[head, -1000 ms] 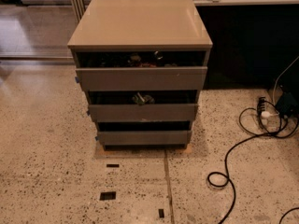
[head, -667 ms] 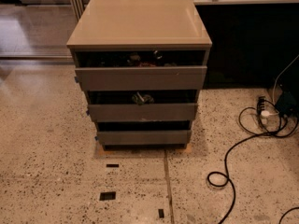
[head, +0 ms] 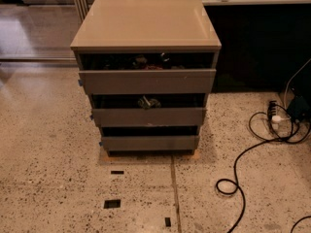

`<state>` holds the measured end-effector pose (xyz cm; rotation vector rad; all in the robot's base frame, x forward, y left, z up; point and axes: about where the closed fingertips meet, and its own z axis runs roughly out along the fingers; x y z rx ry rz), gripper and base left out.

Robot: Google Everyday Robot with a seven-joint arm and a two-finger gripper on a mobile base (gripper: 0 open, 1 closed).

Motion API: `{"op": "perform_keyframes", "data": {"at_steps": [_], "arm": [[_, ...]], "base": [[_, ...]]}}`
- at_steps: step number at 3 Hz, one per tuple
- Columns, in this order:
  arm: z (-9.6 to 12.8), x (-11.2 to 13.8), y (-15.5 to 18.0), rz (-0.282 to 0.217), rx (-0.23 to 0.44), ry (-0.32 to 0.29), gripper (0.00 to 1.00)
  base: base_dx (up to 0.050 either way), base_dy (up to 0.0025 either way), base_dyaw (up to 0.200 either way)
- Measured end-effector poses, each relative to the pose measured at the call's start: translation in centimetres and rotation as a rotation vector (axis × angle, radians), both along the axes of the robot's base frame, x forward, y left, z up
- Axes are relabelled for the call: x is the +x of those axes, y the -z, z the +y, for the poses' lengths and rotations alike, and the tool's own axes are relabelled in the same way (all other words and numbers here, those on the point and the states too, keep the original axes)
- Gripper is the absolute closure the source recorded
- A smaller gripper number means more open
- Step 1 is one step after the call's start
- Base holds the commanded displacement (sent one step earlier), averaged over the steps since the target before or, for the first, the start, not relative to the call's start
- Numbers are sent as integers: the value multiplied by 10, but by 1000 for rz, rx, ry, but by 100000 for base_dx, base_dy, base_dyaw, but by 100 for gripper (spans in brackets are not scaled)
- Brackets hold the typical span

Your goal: Place redbull can into top drawer

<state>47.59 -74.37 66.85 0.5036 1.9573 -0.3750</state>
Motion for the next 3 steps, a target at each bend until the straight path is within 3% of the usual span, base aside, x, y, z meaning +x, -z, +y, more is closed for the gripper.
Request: {"op": "perform_keyframes", "data": {"at_steps": [1,2,3], "arm": [[-1,-4,-14,-53,32,0,0],[0,-23,-41,-141,68,-15,0],[-5,-68,-79,-261,79,-24,0]], "base": [[0,0,0],[0,0,0],[0,0,0]]}}
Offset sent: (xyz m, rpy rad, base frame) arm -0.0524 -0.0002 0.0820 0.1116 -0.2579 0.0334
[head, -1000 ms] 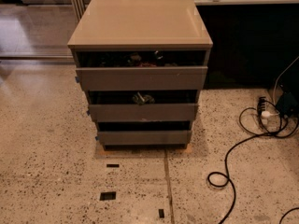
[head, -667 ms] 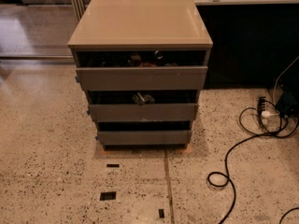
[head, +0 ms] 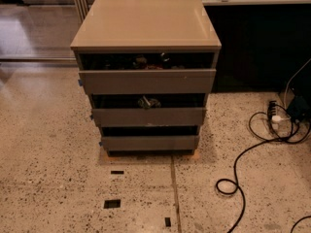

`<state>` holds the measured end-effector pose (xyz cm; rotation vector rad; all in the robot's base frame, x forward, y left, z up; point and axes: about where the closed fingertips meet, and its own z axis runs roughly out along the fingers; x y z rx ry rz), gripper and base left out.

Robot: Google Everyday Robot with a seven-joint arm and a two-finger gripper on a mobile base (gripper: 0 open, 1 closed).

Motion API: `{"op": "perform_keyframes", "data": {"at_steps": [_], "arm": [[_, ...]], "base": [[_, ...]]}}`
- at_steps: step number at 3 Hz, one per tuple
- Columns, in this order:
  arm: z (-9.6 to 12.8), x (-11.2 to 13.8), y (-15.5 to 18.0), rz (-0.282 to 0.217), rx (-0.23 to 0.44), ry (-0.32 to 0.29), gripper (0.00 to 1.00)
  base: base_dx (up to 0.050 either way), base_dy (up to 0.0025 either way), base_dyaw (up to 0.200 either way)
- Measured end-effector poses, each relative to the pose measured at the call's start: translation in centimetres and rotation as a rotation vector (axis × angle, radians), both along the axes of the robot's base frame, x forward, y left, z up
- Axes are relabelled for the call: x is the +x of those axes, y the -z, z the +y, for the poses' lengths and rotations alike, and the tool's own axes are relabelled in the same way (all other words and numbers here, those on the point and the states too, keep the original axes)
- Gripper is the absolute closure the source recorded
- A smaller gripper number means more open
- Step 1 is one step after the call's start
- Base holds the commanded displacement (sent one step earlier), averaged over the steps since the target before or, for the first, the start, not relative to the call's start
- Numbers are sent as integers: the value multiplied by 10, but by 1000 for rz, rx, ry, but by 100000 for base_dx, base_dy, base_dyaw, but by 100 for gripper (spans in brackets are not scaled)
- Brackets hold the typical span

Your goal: Place redbull can into top drawer

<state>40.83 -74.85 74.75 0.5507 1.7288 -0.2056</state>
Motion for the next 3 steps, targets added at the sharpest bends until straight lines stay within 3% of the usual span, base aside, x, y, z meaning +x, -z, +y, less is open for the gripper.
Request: {"op": "perform_keyframes", "data": {"at_steps": [3], "arm": [[-7,-78,-47,-165,-41,26,0]], "base": [[0,0,0]]}}
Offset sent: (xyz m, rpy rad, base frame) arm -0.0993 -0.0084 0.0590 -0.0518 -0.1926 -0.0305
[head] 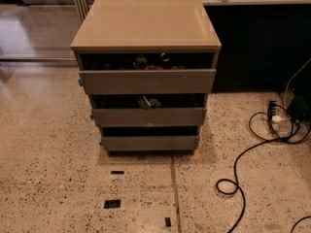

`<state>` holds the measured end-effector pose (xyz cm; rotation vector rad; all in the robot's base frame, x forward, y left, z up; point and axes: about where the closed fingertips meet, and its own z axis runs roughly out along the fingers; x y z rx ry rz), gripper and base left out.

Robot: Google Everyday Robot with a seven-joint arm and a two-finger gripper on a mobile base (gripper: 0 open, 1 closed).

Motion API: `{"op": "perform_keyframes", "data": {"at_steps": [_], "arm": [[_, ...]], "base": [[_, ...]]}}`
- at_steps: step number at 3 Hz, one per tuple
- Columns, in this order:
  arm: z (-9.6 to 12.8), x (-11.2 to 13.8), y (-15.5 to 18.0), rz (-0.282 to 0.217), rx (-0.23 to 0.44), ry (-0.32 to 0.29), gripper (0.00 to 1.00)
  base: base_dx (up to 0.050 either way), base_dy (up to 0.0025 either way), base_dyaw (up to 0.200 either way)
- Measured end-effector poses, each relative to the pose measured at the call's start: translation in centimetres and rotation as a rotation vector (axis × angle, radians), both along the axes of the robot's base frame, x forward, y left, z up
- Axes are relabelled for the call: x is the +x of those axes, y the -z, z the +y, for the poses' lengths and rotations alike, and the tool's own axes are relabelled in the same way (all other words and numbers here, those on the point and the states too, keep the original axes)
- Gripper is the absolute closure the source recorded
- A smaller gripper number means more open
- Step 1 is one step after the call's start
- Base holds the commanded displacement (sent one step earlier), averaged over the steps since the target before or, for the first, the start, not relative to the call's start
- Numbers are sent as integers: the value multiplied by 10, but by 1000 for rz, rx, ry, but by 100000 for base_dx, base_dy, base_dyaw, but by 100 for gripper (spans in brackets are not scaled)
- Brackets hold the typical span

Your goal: Place redbull can into top drawer

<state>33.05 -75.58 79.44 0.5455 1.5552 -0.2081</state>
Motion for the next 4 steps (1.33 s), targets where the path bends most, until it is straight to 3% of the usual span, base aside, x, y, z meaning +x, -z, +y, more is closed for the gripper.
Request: {"op": "perform_keyframes", "data": {"at_steps": [2,3,4], "arm": [[4,20,19,47,1,-6,0],[22,84,70,132,14,-31,0],[41,127,101,191,6,-73,0]], "base": [[0,0,0],[0,0,0],[0,0,0]]}}
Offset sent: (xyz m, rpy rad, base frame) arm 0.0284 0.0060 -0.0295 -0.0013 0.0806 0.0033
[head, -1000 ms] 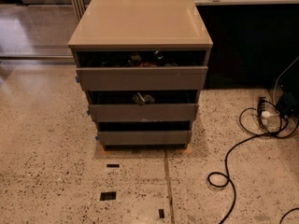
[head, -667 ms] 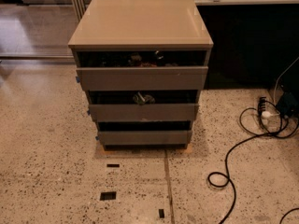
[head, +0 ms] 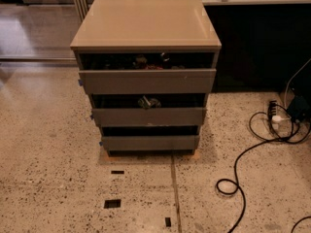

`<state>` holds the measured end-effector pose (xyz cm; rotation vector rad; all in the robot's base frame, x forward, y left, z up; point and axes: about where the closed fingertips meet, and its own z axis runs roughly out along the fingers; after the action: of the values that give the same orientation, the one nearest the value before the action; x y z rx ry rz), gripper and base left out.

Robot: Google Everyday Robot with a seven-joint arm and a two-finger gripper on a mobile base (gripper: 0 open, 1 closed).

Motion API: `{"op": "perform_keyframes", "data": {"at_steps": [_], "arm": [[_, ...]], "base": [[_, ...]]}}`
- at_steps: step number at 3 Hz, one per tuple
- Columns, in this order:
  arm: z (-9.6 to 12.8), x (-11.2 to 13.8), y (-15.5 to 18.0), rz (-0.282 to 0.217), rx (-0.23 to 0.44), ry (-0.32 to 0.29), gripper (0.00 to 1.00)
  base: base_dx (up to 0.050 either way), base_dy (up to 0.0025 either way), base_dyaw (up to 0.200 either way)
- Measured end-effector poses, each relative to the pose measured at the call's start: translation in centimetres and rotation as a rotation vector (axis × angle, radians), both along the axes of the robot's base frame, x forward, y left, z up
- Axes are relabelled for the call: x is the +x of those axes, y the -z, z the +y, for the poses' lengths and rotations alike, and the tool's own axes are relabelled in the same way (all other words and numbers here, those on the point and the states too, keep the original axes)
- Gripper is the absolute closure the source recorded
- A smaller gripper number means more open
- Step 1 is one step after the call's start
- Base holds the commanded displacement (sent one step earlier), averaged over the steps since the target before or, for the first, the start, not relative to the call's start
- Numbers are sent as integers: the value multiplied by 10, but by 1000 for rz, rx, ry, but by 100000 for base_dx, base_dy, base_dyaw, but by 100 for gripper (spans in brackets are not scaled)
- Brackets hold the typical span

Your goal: Place redbull can into top drawer

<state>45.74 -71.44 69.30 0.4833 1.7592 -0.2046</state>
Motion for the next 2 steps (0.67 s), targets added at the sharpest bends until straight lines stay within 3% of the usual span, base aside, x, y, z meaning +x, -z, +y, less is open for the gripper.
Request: {"op": "perform_keyframes", "data": {"at_steps": [1,2], "arm": [[0,0,0,-1,1,0,0],[-3,-13,-19,-83,33,9,0]], "base": [[0,0,0],[0,0,0]]}}
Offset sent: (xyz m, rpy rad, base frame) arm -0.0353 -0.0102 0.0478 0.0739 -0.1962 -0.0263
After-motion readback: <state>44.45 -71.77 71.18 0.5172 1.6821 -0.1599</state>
